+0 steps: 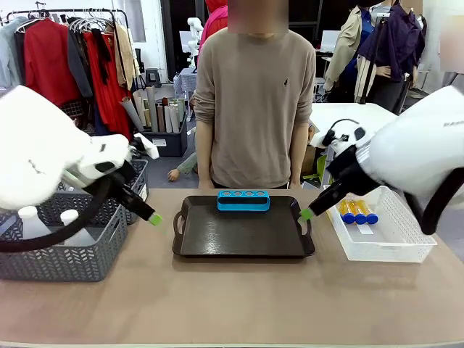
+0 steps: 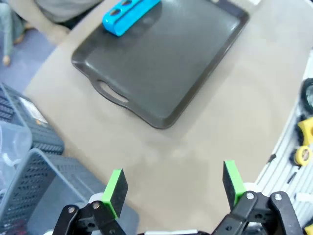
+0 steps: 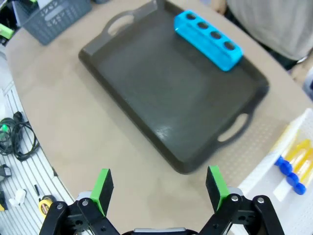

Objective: Prepare the laboratory tools.
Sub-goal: Pick up one Large Measuring Cup and place it on the Handle tray.

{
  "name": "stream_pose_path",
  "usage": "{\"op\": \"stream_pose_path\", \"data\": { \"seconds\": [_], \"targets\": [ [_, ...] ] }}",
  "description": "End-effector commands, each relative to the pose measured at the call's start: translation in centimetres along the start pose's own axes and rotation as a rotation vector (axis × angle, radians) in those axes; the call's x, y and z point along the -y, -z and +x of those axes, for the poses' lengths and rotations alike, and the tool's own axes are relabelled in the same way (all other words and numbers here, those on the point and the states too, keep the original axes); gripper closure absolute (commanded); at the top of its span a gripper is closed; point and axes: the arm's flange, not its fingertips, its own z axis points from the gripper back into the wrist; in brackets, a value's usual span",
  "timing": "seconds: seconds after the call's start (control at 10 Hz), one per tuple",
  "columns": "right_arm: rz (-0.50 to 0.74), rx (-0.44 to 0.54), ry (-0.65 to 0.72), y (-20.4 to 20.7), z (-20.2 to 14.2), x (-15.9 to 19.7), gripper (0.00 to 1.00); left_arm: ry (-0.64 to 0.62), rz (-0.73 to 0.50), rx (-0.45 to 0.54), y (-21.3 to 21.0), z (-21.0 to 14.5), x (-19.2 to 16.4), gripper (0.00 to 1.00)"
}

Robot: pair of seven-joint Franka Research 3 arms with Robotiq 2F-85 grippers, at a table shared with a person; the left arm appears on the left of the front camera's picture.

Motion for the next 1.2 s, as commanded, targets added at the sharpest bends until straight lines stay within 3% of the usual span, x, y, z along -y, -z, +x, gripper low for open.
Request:
{"op": "stream_pose_path", "data": {
  "seconds": [0.0, 0.2, 0.3, 0.7, 1.1],
  "targets": [
    [0.014, 0.049, 0.001, -1.3, 0.6, 2.8, 0.00, 0.014, -0.008, -0.009, -2.2, 0.8, -2.5, 0.00],
    [-0.025, 0.063, 0.026, -1.7, 0.6, 4.2, 0.00, 0.003, 0.002, -0.003, -3.2, 1.8, -3.7, 0.00],
    [-0.025, 0.035, 0.023, -2.3, 0.5, 2.8, 0.00, 0.005, -0.007, 0.004, -3.2, 0.6, -2.2, 0.00],
    [-0.039, 0.031, 0.024, -2.4, 0.8, 2.9, 0.00, 0.000, 0.005, -0.014, -3.3, 1.1, -2.4, 0.00],
    [0.133, 0.033, -0.012, -8.1, 3.8, 6.8, 0.00, 0.101, -0.026, 0.063, -8.7, 4.4, -5.4, 0.00]
  ]
}}
